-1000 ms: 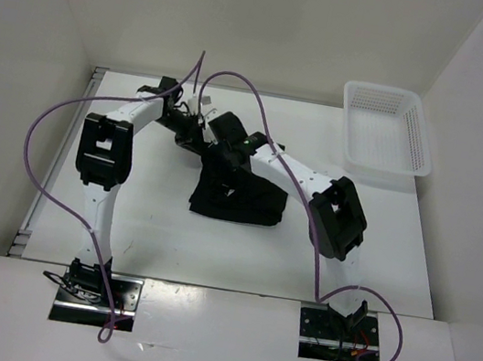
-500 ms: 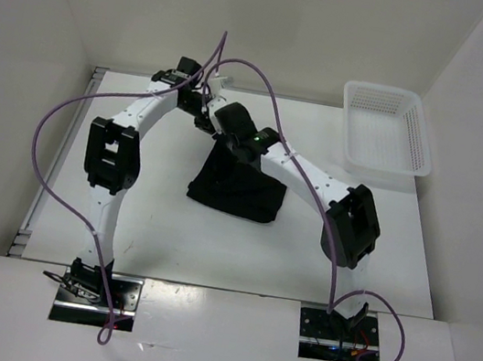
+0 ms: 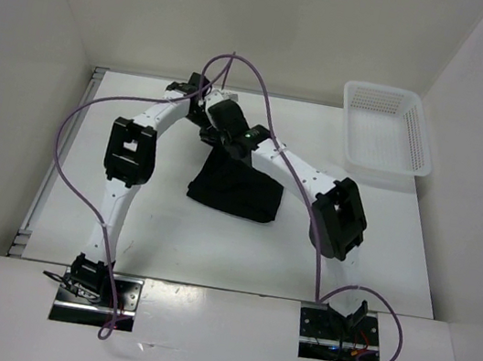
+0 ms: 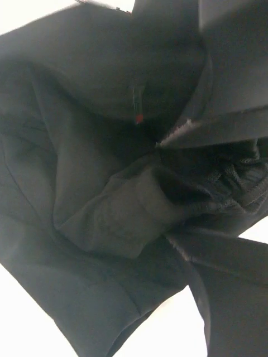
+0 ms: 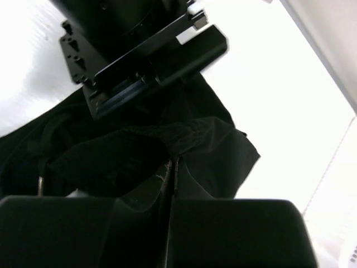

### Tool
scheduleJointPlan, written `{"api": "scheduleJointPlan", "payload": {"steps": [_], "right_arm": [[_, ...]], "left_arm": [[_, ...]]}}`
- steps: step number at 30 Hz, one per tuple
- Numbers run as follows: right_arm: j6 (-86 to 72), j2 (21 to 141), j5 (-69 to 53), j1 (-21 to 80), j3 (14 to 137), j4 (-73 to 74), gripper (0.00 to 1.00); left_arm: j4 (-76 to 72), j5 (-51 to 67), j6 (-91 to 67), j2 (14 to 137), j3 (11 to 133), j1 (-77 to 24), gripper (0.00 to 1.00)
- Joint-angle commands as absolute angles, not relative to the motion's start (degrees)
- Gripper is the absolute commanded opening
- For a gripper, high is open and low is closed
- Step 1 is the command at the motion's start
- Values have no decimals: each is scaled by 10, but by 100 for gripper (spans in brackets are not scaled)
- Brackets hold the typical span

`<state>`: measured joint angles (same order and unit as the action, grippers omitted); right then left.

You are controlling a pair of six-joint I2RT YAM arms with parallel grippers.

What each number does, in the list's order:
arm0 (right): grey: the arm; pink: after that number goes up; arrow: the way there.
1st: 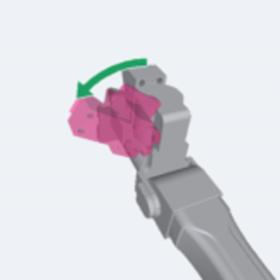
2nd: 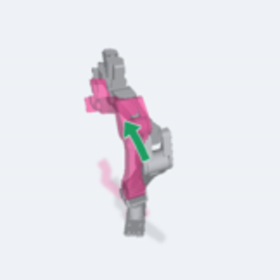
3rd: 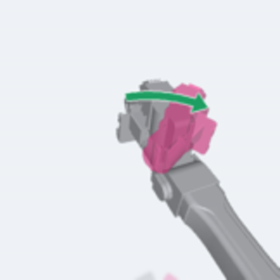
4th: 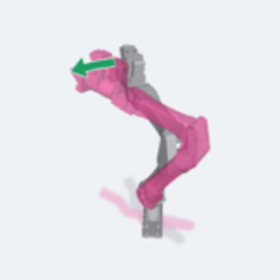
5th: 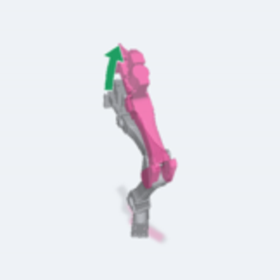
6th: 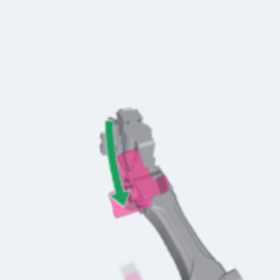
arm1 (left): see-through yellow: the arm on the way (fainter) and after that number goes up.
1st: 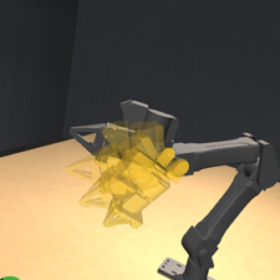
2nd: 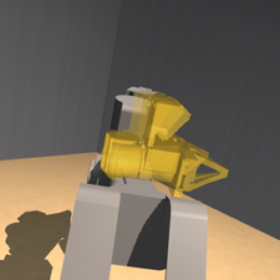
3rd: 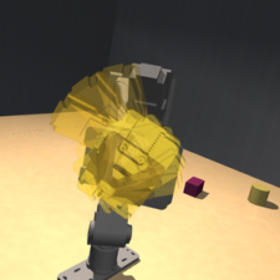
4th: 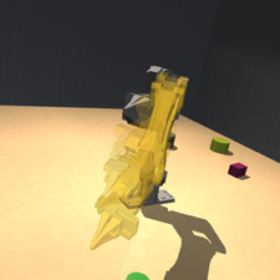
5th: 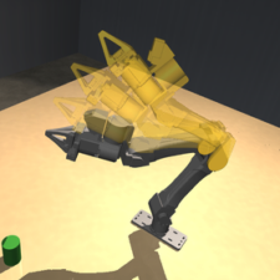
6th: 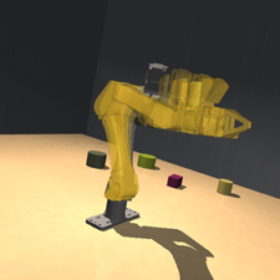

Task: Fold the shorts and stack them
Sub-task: Fold the shorts

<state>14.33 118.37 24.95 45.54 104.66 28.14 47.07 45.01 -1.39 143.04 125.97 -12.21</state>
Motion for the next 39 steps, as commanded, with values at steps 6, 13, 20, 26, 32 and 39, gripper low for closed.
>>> {"api": "scheduleJointPlan", "payload": {"steps": [6,13,20,26,32,39], "right_arm": [[118,1252,310,450,1116,221,23],[124,1231,302,450,1193,229,88],[135,1045,252,463,1030,258,89],[150,858,159,463,712,276,70],[149,803,112,463,552,217,62],[122,786,56,458,480,143,62]], "left_arm": [[456,438,0,1368,1286,-93,100],[415,333,0,1288,1239,-39,100],[434,379,0,1148,1143,-52,100],[495,374,0,1110,945,-118,100],[444,370,0,1109,858,-159,100],[405,323,0,1148,858,-167,99]]}}
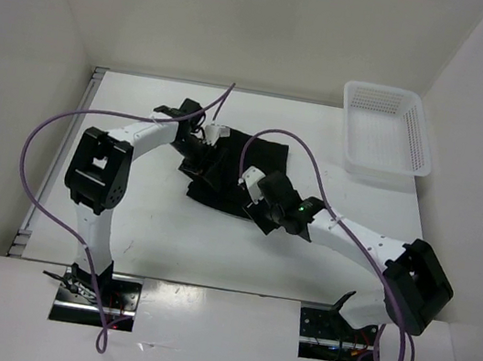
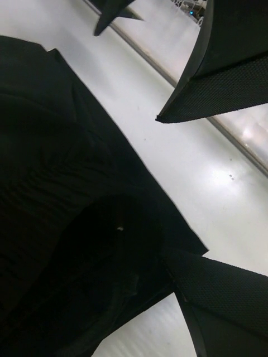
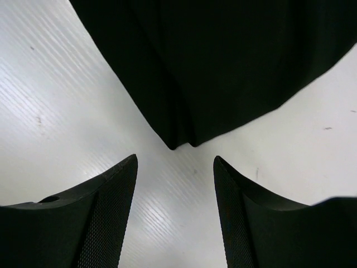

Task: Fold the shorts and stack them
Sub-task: Fold the shorts

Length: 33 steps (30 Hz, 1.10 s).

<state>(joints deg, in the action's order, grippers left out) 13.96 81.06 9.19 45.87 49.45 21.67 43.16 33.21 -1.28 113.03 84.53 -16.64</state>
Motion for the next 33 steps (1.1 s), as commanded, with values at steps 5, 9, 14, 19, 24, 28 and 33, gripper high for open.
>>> {"api": "scheduleJointPlan", "payload": {"steps": [5,9,14,19,24,28,33], "right_arm": [[92,801,56,400,456,105,62],[92,818,49,367,445,84,58],[86,838,7,367,439,73,57],[101,838,-18,367,445,97,57],[96,846,-12,367,439,82,54],[91,867,32,367,439,68,49],[102,886,52,367,434,62,43]], "left_arm": [[398,330,0,1179,869,-172,83],[403,337,0,1201,894,-172,53],[403,343,0,1195,889,-172,34],[423,353,0,1168,889,-172,8],[461,365,0,1134,894,-160,0],[525,372,0,1098,899,-155,0],[536,363,0,1082,848,-155,0]]}}
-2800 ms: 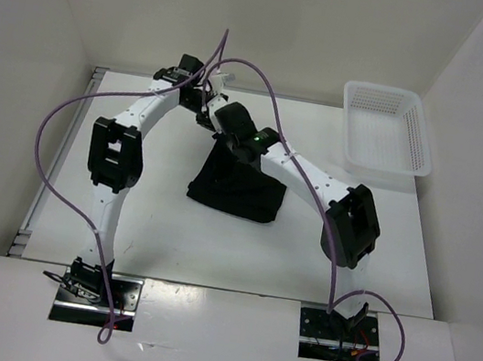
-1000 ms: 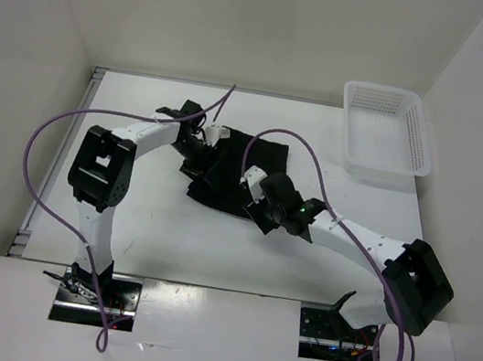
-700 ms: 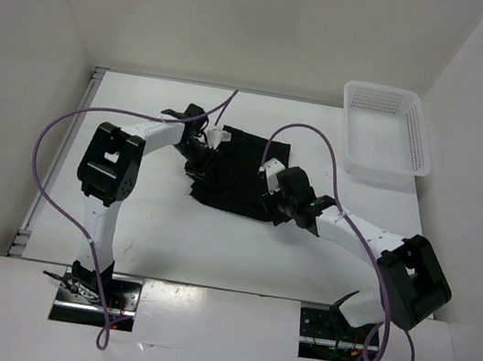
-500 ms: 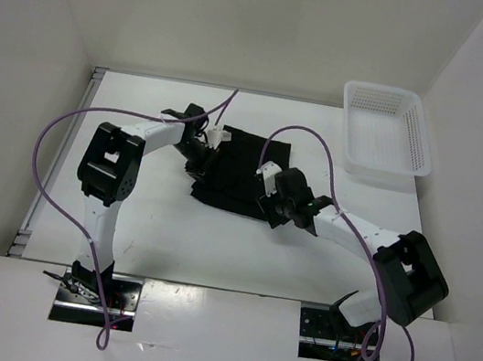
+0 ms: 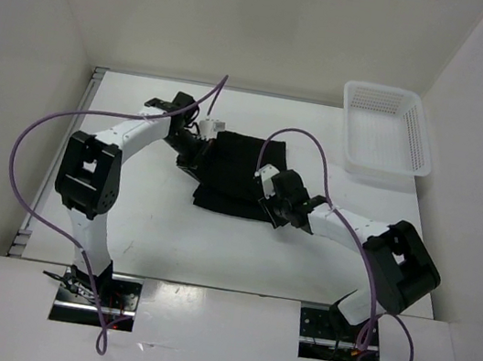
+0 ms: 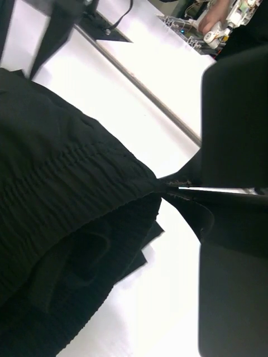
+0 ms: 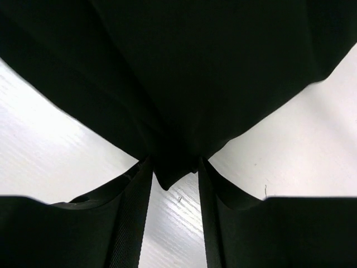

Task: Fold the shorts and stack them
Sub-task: Fold the shorts

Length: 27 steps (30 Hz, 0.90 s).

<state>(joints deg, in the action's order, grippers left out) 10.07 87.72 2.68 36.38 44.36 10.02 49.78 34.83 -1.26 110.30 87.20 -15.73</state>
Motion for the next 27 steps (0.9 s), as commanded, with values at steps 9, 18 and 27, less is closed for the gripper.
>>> {"api": "scheduleJointPlan", "payload": {"steps": [9,18,27], "right_arm": [[107,896,69,367,434,56,13],[199,854,36,380,434,104,2],[244,724,-12,396,439,168,61]], "left_arm": [[512,321,0,1121,774,-168,3],[550,301,0,1115,758,-185,66],[522,382,0,1070,887,-98,99]]}}
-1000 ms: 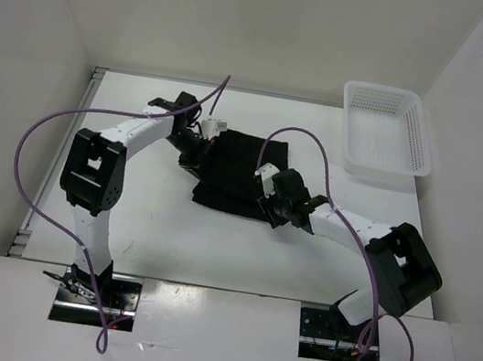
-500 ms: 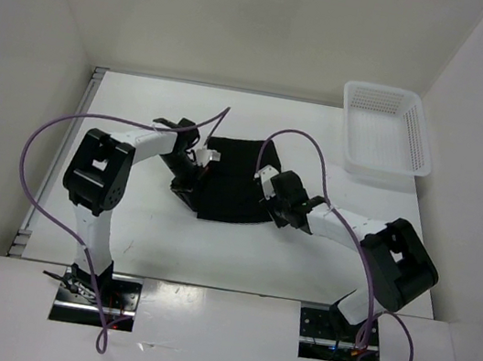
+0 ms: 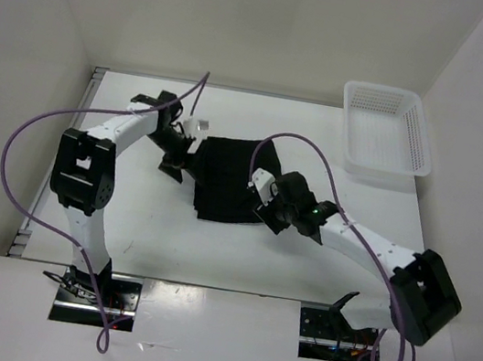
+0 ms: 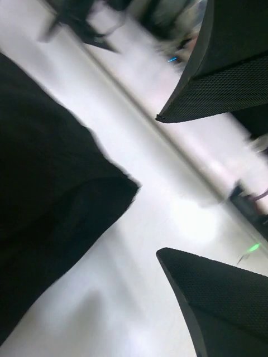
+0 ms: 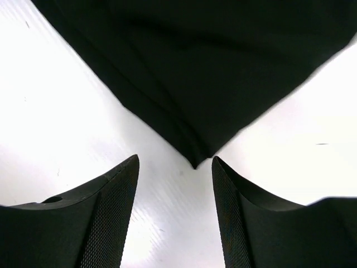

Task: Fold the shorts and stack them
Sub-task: Fold the shorts

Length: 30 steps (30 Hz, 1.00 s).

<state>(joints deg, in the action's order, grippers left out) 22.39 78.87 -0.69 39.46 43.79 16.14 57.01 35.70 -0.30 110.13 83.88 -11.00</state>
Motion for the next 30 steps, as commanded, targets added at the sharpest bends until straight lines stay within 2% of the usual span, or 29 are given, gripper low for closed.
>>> {"api": "scheduleJointPlan", "payload": {"steps": [1,5,9,16,19,21,22,24,26,27,30], "right_arm": [[251,716,-7,396,431,168,61],[238,744,14,396,438,154,58],[233,820,20,391,456,133,58],[234,863,25,366,474,116,61],[234,878,25,366,474,110,53],[229,884,25,366,479,110,47],[229,889,25,366,484,105,38],[234,896,25,366,484,99,29],[240,901,25,366,484,94,11],[240,907,25,366,484,94,0],[246,907,25,366,484,94,0]], "left_arm": [[495,371,0,1080,895,-98,99],[379,342,0,1116,931,-110,99],[358,310,0,1179,971,-140,99],[310,213,0,1243,1008,-152,99],[300,206,0,1256,1015,-152,95],[300,218,0,1261,1020,-152,87],[300,227,0,1261,1020,-145,72],[294,239,0,1255,1013,-145,50],[294,239,0,1249,1013,-140,25],[294,239,0,1244,1013,-140,22],[289,232,0,1249,1027,-134,13]]}}
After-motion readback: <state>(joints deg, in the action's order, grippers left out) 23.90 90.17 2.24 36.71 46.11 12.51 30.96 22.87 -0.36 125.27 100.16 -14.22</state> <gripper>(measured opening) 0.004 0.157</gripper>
